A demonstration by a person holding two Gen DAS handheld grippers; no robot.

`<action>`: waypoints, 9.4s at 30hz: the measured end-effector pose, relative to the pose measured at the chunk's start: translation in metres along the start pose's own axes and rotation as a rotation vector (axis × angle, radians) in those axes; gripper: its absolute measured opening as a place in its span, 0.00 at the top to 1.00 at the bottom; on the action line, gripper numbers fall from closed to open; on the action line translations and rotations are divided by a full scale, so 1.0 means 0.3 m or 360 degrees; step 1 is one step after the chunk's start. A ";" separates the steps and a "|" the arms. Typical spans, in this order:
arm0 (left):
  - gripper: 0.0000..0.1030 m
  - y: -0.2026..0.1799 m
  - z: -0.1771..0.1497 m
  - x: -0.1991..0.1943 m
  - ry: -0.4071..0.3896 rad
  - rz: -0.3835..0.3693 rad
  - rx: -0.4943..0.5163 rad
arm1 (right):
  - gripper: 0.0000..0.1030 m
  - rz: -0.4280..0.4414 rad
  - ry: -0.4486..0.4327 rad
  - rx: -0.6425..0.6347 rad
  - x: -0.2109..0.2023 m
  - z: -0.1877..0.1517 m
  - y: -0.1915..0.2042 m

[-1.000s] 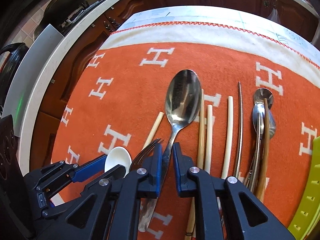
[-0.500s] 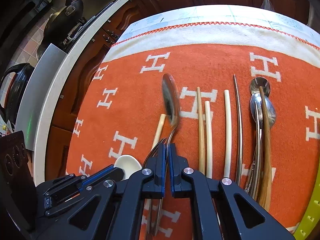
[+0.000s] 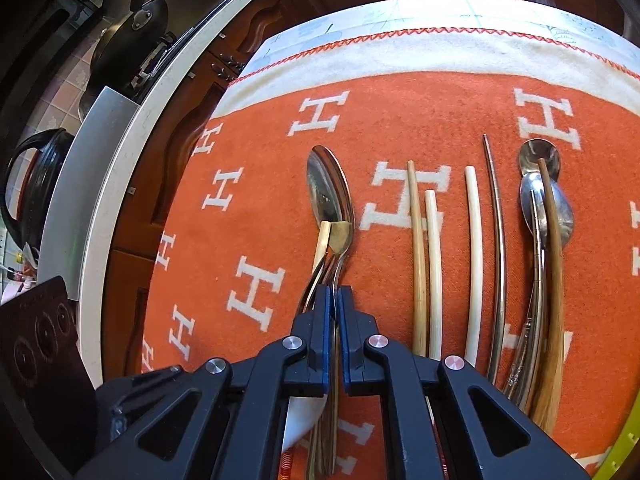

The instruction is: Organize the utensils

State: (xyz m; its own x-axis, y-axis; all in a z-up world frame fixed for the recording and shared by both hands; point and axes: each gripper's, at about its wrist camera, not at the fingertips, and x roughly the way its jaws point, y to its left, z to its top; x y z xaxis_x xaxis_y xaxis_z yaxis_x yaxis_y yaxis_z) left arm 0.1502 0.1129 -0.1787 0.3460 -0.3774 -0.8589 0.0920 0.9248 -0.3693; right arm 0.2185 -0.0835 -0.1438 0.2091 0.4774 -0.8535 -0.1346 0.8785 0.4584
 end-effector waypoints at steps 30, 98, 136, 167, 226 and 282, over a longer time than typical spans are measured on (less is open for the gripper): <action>1.00 -0.028 -0.029 -0.041 -0.0024 -0.0104 0.0100 | 0.99 -0.0053 -0.0344 0.0181 -0.376 -0.112 -0.174; 0.99 -0.108 -0.025 0.047 0.0125 -0.0265 0.0350 | 0.73 0.0022 -0.0274 0.0502 -0.187 -0.009 -0.375; 0.99 -0.330 0.003 -0.358 -0.0323 -0.0110 0.0242 | 0.98 0.0096 -0.0969 0.0317 -0.819 -0.249 -0.292; 0.98 -0.852 -0.175 0.131 -0.0174 -0.0036 0.0462 | 0.98 -0.0457 -0.0610 0.0244 -0.850 -0.370 -0.770; 0.97 -0.191 -0.214 -0.276 -0.0260 0.0406 0.0064 | 0.67 -0.0356 -0.0380 -0.0035 -0.619 -0.538 -0.185; 0.74 -0.011 -0.062 -0.007 -0.0079 0.0151 -0.0109 | 0.93 -0.0458 -0.0208 0.0020 -0.306 -0.322 -0.287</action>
State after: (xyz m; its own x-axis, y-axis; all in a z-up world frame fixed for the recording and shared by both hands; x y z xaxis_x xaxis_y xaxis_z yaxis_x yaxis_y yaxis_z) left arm 0.1318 0.1097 -0.1823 0.3963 -0.2839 -0.8731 -0.0067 0.9501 -0.3120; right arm 0.1172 -0.2048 -0.1288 0.3597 0.2070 -0.9098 -0.0402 0.9776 0.2065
